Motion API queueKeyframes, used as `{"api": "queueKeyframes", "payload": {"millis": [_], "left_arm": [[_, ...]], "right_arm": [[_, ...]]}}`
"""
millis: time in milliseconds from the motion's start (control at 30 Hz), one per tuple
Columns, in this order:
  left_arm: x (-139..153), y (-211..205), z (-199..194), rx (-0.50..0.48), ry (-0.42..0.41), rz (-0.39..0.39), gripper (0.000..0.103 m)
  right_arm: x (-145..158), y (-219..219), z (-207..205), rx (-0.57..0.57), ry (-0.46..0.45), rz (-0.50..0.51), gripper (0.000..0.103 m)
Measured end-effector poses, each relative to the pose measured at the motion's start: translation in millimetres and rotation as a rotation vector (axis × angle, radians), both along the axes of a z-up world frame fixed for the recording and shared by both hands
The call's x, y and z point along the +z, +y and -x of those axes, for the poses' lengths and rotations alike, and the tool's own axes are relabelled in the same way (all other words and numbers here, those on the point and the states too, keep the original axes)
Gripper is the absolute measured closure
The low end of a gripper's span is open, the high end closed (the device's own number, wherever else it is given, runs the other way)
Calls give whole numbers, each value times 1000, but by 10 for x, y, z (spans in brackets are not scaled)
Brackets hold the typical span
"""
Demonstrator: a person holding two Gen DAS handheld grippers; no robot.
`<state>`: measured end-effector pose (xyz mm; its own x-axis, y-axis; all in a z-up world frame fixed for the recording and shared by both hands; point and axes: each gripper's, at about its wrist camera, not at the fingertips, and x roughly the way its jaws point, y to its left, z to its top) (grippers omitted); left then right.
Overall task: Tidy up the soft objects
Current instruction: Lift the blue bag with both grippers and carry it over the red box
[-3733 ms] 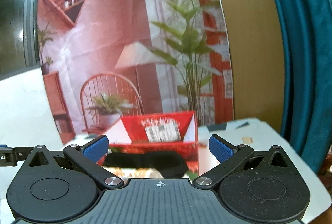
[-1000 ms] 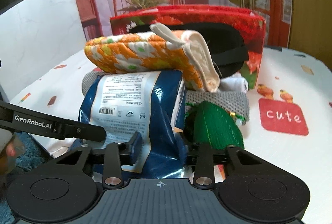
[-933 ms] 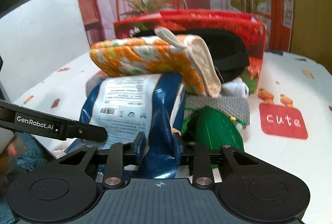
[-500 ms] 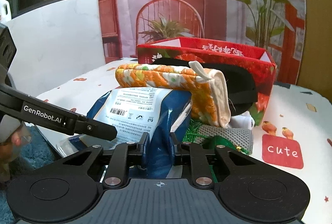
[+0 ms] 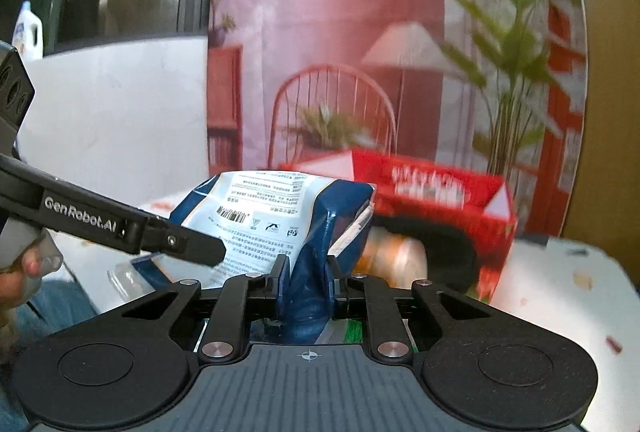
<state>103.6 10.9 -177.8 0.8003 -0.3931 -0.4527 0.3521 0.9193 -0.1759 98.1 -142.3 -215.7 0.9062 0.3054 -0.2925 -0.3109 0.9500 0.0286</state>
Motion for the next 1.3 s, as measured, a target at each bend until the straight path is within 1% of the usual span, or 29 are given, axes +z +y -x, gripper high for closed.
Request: {"api": "queueKeyframes", "payload": {"millis": [100, 167, 267, 367, 433, 533, 567, 667, 800, 900, 1067, 1133, 1300], "left_arm": [[205, -108, -88, -25, -57, -26, 62], [318, -158, -199, -36, -77, -26, 62], [476, -225, -474, -53, -81, -7, 62], [581, -296, -784, -84, -95, -25, 61], [630, -318, -1005, -112, -95, -53, 61], [679, -329, -1371, -129, -65, -49, 61], [691, -343, -1478, -128, -62, -59, 61], [690, -418, -1747, -101, -53, -109, 61], [628, -432, -2033, -61, 8, -80, 61], [532, -471, -2218, -48, 47, -89, 61], [390, -574, -2483, -60, 131, -96, 61], [327, -638, -2571, -69, 162, -115, 61], [197, -726, -2764, -88, 213, -140, 61]], "right_arm": [[184, -105, -90, -14, -35, -16, 87], [307, -214, -219, -24, -45, -41, 86], [468, -396, -466, -33, -53, -81, 86], [592, -566, -785, -37, -46, -112, 86], [651, -649, -1028, -45, -50, -111, 86], [677, -740, -1406, -50, -41, -100, 86], [669, -730, -1501, -57, -38, -85, 86], [660, -695, -1819, -69, -30, -29, 86], [634, -737, -2205, -93, 15, -36, 86], [572, -770, -2399, -98, 57, -27, 86], [410, -849, -2635, -116, 148, -37, 86], [328, -884, -2715, -137, 192, -42, 86], [179, -965, -2875, -181, 284, -61, 85]]}}
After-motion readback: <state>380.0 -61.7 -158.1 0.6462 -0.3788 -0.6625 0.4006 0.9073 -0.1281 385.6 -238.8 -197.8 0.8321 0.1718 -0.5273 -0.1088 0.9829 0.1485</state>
